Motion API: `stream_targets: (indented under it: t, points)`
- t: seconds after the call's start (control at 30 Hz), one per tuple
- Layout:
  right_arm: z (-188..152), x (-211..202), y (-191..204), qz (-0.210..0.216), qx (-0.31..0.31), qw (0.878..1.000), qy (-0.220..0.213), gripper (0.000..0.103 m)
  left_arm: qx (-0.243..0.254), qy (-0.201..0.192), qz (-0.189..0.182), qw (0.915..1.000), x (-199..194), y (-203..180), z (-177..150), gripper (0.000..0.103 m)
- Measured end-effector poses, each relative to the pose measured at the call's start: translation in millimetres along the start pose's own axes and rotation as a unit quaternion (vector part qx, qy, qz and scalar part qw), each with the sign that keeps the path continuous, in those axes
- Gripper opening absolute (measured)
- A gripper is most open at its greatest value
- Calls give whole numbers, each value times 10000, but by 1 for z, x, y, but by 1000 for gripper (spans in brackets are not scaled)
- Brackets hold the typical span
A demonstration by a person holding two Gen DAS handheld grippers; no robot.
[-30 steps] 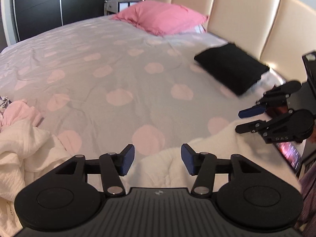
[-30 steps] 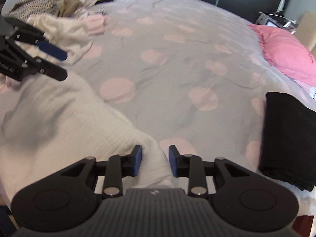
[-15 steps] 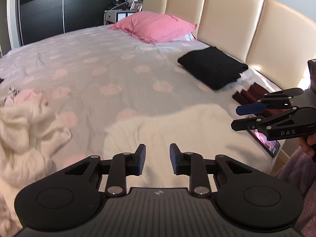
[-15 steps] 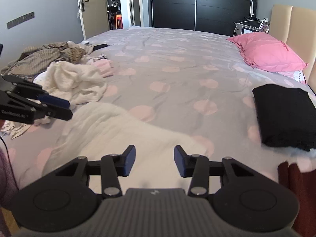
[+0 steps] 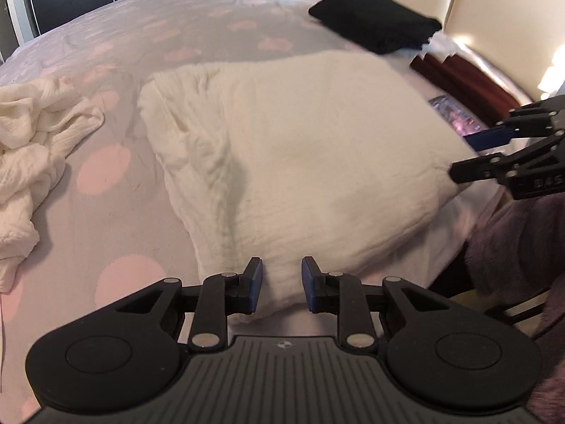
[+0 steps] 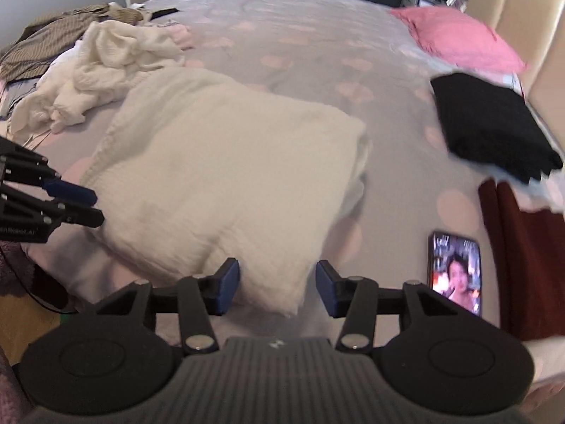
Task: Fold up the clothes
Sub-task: 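Lower the held muslin onto the bed and open both tools, then grasp the folded muslin edge with the left tool while the right tool grasps beside it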
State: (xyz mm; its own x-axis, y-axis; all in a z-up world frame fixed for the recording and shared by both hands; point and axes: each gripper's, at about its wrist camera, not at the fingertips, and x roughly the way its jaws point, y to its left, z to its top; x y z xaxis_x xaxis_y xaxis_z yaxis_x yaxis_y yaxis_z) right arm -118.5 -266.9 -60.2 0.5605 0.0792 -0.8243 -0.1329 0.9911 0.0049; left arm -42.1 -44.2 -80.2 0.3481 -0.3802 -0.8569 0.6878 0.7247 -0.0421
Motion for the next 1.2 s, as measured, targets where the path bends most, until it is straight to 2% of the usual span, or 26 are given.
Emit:
stream_targets:
  t: [0.1, 0.13, 0.17, 0.27, 0.43, 0.53, 0.6, 0.73, 0.77, 0.87, 0.93, 1.07, 1.2]
  points:
    - [-4, 16, -2, 309, -11, 9991, 285, 45, -53, 101, -8, 9999, 10, 4, 0, 22]
    - [-5, 21, 0, 346, -123, 9986, 387, 35, 8, 126, 20, 9999, 11, 4, 0, 22]
    - [-7, 26, 4, 319, -309, 9979, 474, 33, 51, 155, 52, 9999, 12, 3, 0, 20]
    - [-10, 36, 12, 163, -735, 9952, 622, 29, -27, 271, 101, 9996, 13, 6, -2, 17]
    - [-11, 40, 6, 160, -633, 9950, 758, 29, -369, 357, 5, 9987, 12, 19, -3, 12]
    - [-10, 38, 9, 103, -692, 9947, 754, 30, -439, 244, 24, 9987, 1, 20, -2, 12]
    - [-8, 31, 12, -38, -739, 9955, 597, 30, -466, 96, 54, 9989, -9, 20, 0, 13]
    - [-2, 16, 19, -364, -835, 9956, 209, 38, -551, -554, 61, 9969, -37, 25, 12, 14]
    - [-1, 12, 21, -445, -859, 9952, 112, 40, -575, -707, 56, 9958, -41, 26, 15, 17]
    - [4, 1, 26, -689, -929, 9931, -179, 40, -514, -975, 132, 9938, -42, 25, 25, 20]
    - [6, -6, 29, -851, -975, 9909, -373, 40, -467, -968, 184, 9940, -36, 25, 29, 20]
    - [15, -18, 35, -1174, -1110, 9842, -725, 53, -386, -819, 371, 9952, -20, 28, 35, 20]
    - [35, -15, 26, -916, -942, 9891, -659, 58, -514, -573, 595, 9953, 1, 46, 43, 20]
